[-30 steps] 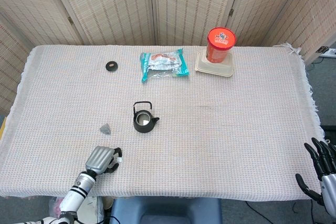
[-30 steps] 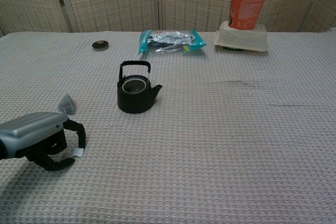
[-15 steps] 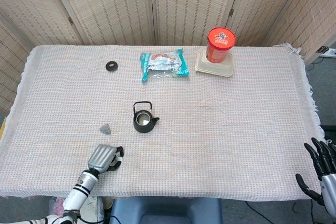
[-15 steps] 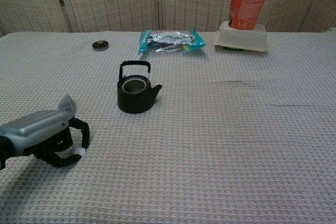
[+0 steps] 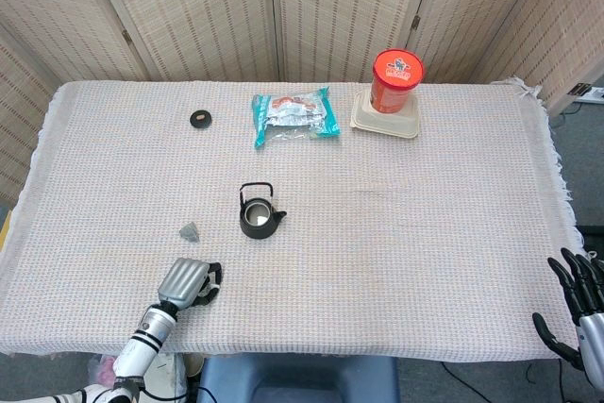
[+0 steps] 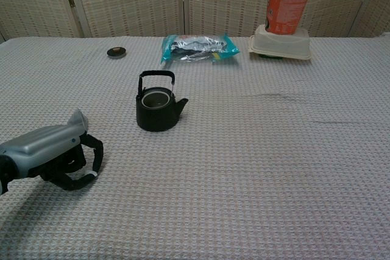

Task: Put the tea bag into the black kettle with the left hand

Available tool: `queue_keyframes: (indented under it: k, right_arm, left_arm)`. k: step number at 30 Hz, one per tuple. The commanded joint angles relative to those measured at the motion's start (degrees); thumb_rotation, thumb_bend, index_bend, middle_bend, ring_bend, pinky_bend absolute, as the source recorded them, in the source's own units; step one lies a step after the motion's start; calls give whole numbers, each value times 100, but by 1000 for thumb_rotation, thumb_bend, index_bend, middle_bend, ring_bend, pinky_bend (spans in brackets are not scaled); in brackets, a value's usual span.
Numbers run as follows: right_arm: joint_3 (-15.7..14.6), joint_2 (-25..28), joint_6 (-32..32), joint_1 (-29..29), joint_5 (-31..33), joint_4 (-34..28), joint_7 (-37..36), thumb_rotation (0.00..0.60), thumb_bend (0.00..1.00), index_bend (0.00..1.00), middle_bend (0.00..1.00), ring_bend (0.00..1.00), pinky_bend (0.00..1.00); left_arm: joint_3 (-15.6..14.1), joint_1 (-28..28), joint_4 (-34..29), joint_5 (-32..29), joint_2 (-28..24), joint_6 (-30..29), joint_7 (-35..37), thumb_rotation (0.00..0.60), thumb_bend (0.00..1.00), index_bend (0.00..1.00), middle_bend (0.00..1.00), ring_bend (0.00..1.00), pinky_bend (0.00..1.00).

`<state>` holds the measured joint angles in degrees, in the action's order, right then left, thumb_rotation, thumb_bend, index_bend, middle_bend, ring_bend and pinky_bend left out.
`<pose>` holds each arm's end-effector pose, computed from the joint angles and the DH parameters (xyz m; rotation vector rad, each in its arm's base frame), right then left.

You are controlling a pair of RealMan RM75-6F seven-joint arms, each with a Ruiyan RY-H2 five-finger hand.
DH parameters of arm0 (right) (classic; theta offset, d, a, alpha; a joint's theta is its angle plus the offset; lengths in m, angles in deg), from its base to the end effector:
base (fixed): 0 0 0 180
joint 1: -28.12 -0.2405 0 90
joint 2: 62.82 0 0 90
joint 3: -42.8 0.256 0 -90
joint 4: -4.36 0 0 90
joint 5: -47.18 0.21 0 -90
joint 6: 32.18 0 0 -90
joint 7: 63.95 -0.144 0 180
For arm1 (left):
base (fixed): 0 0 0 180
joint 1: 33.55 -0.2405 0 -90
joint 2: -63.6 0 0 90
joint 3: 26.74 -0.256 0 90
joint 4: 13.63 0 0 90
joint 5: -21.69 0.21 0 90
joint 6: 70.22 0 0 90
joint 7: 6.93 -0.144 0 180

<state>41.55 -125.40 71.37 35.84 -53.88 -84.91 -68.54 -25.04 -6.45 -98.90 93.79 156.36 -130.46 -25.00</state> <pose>-0.3034 -0.0936 0.1877 1.3572 -0.7734 1.0496 -0.2127 0.2516 -0.0482 -1.8529 -1.1144 -0.8320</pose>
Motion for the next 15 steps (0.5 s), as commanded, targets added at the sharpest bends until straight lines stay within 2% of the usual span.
queue_keyframes:
  k: [1,10,15]
  right_arm:
    - [0,0,-4,-1,2,-2,3,600,269,0,0,0,0]
    - [6,5,-18,-7,14,-13,3,600,269,0,0,0,0]
    - [14,21,15,5,31,-5,-67,600,269,0,0,0,0]
  left_arm:
    - [8,1,-3,-2,-17,-2,9,600,427,587,1000,1000,1000]
    - [71,1,-178,91,-215,-146,-13,600,434,594,1000,1000,1000]
    - [201,40,-690,73,-646,-234,-161,600,434,595,1000,1000,1000]
